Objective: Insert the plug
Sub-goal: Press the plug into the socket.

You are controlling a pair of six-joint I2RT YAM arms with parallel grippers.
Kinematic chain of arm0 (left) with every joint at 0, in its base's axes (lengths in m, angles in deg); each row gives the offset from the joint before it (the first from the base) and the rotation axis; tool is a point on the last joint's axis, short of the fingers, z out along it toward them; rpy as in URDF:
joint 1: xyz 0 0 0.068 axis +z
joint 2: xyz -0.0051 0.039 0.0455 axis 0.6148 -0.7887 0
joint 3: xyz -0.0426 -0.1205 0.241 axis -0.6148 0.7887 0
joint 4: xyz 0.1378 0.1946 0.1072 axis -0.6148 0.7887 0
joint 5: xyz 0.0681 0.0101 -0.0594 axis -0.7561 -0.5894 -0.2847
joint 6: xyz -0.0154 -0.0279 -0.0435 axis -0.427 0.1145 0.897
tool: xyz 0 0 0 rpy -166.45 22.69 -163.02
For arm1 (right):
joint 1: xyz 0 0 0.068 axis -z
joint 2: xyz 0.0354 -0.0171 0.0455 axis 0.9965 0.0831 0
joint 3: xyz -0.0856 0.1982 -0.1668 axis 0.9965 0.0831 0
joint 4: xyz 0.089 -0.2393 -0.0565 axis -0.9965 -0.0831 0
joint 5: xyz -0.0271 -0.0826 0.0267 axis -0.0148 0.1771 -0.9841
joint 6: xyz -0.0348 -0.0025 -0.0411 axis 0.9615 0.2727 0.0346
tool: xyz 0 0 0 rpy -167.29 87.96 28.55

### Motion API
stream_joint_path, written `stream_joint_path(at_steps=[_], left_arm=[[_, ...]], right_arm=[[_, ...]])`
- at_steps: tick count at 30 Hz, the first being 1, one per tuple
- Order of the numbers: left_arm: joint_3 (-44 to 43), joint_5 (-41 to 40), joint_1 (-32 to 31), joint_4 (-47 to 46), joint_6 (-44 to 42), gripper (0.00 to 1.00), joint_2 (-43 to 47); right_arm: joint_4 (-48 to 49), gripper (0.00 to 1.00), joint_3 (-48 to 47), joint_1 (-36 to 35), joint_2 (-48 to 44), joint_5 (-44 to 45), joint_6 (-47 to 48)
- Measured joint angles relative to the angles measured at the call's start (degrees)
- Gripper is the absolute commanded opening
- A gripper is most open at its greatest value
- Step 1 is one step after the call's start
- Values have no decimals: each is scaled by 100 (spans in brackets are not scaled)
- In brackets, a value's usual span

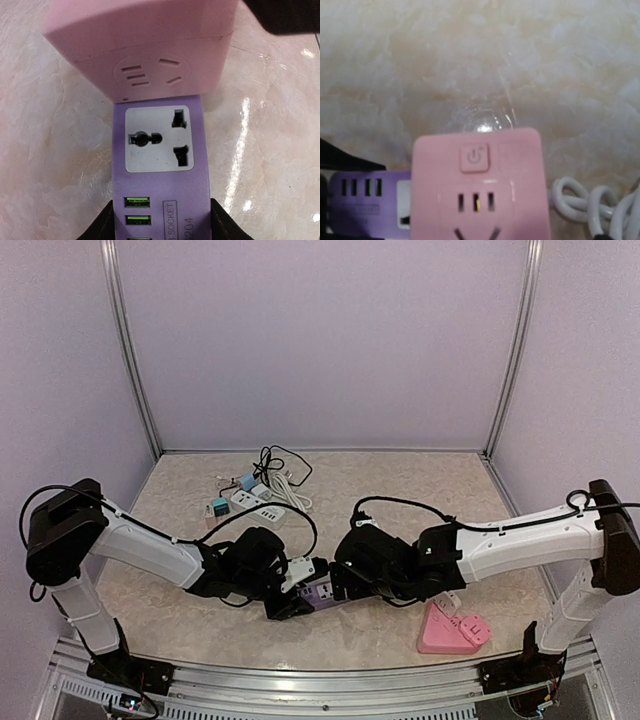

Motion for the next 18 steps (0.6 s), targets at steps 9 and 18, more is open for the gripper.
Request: stream_joint_path(at_steps=[9, 18], left_arm=[[0, 2, 0, -2, 0, 0, 0], [-2, 4, 0, 0, 0, 0, -2]], right_arm=[[116, 85, -201, 367, 151, -302, 463], [247, 57, -264, 518, 629, -527, 728]])
